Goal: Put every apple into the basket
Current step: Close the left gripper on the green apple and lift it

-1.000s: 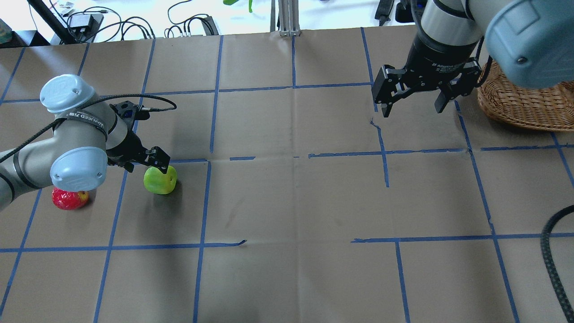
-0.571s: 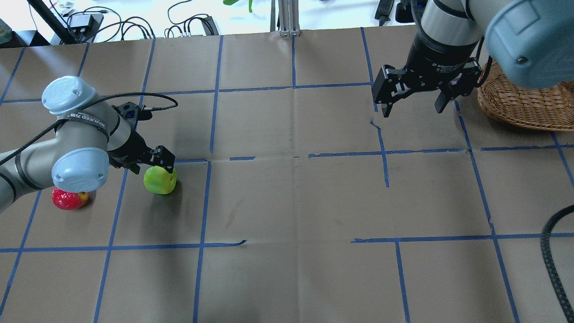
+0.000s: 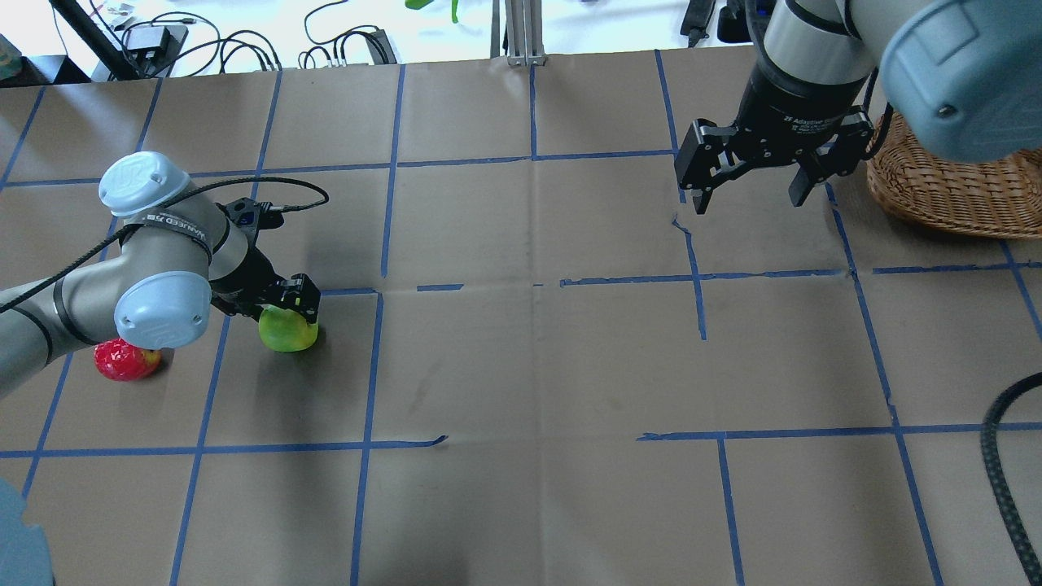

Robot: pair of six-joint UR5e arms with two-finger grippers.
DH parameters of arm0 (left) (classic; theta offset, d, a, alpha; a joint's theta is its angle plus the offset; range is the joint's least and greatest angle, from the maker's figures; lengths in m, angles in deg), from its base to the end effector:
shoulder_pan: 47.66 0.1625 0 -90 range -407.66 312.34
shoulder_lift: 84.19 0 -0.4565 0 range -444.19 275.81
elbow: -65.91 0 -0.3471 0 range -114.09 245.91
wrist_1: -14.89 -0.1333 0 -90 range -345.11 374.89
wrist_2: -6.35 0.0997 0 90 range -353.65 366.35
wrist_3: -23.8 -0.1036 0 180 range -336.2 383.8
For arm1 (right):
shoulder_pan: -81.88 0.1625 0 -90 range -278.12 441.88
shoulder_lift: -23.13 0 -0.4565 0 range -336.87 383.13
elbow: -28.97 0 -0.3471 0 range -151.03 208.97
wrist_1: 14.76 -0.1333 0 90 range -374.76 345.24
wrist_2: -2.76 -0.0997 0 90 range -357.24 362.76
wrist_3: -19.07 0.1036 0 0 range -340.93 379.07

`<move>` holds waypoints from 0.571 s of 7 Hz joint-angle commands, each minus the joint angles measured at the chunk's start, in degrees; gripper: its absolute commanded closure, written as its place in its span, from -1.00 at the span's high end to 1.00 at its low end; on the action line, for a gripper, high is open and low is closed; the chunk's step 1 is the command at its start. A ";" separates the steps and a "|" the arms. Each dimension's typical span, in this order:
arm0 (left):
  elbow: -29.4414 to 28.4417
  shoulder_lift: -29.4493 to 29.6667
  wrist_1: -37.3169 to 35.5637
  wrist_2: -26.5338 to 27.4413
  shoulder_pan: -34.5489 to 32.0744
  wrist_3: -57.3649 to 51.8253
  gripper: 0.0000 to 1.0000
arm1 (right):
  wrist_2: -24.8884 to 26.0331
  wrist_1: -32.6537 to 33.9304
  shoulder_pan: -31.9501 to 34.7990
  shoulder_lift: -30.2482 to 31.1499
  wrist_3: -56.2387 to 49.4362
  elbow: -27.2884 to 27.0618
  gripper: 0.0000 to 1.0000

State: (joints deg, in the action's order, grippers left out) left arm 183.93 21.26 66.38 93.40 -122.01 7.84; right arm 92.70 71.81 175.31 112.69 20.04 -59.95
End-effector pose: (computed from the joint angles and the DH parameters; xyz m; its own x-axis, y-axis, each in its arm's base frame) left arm -0.0084 -0.4841 0.2520 -0.9973 0.0006 0.0731 0.0057 0.9976 0.0690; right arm 0.1598 -0.4363 0.5145 -0.9991 -0.0429 -0.0002 -0.0429 0.9979 0.0487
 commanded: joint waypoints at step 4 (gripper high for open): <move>-8.37 -7.62 12.37 -0.21 -8.56 7.91 -0.37 | 0.06 -0.09 0.00 0.00 0.00 -0.03 1.00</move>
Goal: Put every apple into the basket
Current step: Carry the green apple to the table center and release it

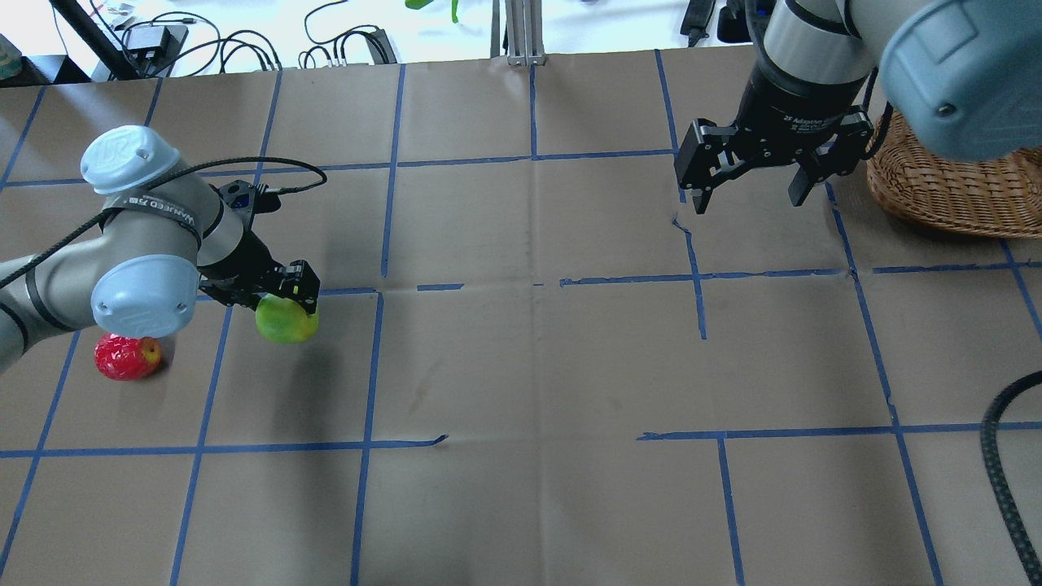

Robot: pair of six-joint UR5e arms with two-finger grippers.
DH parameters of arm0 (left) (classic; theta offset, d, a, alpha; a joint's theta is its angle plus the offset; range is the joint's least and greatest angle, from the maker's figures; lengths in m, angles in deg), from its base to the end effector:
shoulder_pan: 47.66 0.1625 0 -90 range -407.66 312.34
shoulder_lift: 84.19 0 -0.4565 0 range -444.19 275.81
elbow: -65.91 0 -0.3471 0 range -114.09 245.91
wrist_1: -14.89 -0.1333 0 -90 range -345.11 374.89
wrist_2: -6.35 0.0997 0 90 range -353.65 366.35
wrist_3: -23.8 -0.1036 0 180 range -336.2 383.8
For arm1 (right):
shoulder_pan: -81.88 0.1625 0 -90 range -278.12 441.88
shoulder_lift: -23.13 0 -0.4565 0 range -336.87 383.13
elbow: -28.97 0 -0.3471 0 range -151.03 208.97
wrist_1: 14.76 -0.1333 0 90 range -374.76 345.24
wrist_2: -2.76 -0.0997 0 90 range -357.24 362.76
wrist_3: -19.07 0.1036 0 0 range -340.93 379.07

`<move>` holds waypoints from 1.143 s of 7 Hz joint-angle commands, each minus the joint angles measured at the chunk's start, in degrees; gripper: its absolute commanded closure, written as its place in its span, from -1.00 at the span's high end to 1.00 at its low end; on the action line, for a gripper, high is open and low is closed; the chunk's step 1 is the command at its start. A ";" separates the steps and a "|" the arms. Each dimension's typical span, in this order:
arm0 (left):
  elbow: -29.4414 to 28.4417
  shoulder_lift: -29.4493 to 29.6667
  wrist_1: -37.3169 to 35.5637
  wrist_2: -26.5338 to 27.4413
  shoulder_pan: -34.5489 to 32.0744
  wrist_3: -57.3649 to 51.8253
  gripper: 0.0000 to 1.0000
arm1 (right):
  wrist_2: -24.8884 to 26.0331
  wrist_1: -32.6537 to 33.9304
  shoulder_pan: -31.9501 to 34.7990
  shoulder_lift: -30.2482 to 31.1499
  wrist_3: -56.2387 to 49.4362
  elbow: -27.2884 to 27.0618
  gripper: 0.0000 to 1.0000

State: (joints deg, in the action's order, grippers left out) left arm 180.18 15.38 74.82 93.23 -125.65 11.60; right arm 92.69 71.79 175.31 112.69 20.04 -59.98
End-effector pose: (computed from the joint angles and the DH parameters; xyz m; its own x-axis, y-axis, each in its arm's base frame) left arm -0.0408 -0.4758 0.3096 -0.9978 -0.0003 0.0670 0.0033 0.9986 0.0528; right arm 0.1598 -0.4363 0.5143 -0.9991 -0.0429 -0.0004 -0.0428 0.9979 0.0496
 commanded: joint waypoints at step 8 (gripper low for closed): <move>-28.58 24.97 6.34 2.68 -34.86 17.66 -0.30 | -0.02 0.55 -0.53 -0.09 -0.71 -0.27 1.00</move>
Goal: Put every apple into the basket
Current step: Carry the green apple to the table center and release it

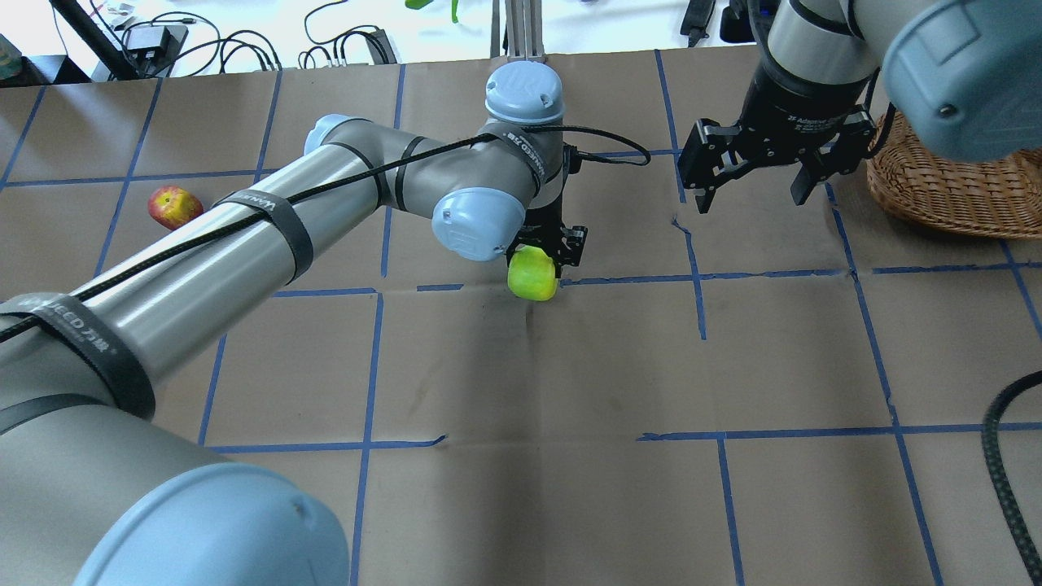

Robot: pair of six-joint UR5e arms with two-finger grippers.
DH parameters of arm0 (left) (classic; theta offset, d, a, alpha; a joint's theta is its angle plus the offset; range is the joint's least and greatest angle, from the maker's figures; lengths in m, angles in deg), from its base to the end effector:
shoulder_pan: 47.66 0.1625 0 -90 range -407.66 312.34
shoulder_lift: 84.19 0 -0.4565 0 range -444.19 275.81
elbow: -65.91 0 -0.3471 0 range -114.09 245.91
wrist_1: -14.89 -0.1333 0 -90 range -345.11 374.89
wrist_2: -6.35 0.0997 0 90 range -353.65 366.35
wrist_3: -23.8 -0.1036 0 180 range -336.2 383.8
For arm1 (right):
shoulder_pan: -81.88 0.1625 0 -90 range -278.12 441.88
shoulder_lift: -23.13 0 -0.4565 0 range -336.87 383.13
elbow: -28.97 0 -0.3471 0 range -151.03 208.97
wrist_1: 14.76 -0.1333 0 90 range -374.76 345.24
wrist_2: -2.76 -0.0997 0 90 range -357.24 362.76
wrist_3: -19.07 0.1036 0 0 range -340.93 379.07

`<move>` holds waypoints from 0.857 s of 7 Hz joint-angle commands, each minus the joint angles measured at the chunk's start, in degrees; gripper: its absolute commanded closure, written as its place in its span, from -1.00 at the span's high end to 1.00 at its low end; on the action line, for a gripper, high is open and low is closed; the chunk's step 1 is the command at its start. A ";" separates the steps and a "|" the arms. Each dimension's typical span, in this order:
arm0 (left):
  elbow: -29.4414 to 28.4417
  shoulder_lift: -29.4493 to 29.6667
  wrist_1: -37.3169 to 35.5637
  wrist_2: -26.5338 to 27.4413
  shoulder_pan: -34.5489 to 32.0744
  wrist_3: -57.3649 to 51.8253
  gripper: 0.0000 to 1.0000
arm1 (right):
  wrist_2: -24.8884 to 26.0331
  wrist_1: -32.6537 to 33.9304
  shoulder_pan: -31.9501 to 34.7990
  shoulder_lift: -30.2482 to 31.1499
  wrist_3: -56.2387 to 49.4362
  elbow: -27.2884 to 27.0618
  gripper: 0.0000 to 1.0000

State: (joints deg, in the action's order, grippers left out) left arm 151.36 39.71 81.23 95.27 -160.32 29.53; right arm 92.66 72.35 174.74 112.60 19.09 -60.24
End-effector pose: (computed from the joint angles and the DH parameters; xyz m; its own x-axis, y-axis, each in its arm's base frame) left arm -0.3737 -0.5441 0.2583 -0.9570 0.2899 0.0088 0.2893 0.9520 0.1005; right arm 0.1556 -0.4389 0.5125 -0.9988 -0.0495 -0.0017 -0.0495 0.9977 0.0459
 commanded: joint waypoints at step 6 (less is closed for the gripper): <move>-1.16 -3.02 0.54 -0.24 1.74 -0.45 0.96 | -0.51 0.33 0.39 0.09 1.03 -0.53 0.99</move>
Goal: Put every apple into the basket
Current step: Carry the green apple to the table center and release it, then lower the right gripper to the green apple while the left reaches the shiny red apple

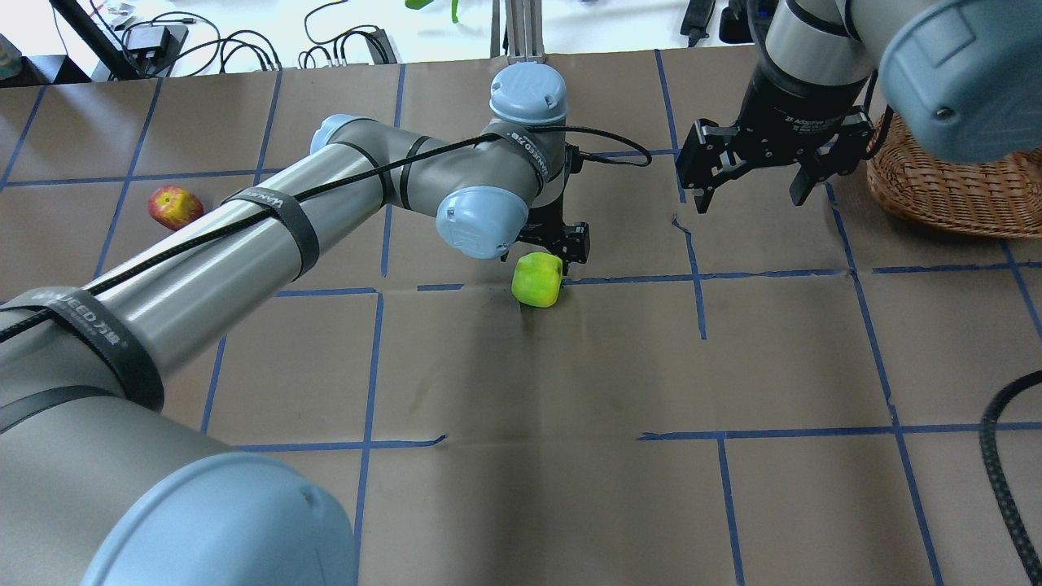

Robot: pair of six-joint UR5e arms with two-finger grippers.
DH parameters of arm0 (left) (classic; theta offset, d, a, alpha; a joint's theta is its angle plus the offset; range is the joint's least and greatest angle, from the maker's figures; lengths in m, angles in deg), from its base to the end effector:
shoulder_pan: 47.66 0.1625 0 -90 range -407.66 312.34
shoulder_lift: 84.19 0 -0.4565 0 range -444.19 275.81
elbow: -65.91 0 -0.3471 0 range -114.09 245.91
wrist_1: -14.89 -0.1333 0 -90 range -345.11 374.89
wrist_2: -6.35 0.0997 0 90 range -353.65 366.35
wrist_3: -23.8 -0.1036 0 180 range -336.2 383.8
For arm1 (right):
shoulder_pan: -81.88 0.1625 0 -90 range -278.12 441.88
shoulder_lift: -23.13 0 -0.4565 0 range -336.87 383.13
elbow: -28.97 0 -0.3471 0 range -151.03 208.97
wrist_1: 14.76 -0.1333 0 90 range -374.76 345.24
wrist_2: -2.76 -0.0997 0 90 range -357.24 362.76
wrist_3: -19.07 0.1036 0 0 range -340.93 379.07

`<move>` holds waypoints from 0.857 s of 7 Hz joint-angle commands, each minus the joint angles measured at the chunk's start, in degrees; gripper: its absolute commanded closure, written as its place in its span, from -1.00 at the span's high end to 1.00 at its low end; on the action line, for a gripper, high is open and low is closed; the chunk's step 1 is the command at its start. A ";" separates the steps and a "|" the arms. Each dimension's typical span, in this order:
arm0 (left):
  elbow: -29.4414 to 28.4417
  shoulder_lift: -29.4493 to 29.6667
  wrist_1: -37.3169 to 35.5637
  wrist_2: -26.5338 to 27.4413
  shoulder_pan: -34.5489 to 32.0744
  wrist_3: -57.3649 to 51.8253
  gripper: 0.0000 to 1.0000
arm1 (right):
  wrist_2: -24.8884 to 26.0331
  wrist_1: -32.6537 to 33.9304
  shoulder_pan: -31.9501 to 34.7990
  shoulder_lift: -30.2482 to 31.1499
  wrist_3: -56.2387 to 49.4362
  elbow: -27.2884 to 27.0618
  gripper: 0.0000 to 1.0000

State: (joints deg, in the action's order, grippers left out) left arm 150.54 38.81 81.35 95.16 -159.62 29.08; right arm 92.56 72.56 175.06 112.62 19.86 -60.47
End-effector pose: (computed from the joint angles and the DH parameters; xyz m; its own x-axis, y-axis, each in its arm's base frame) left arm -0.3680 -0.5505 0.2740 -0.9582 0.2858 0.0141 0.2860 0.9554 0.0729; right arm 0.1582 -0.4379 0.5112 -0.9991 -0.0416 -0.0029 -0.0416 0.9981 0.0459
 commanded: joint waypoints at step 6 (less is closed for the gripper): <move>7.81 -23.42 16.85 0.40 43.07 -31.77 0.96 | -1.12 16.35 9.01 -12.47 17.85 -2.67 1.00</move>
State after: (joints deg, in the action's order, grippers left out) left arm 156.23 16.53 97.78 95.64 -125.49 4.24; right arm 91.45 84.23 180.39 104.06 29.96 -63.09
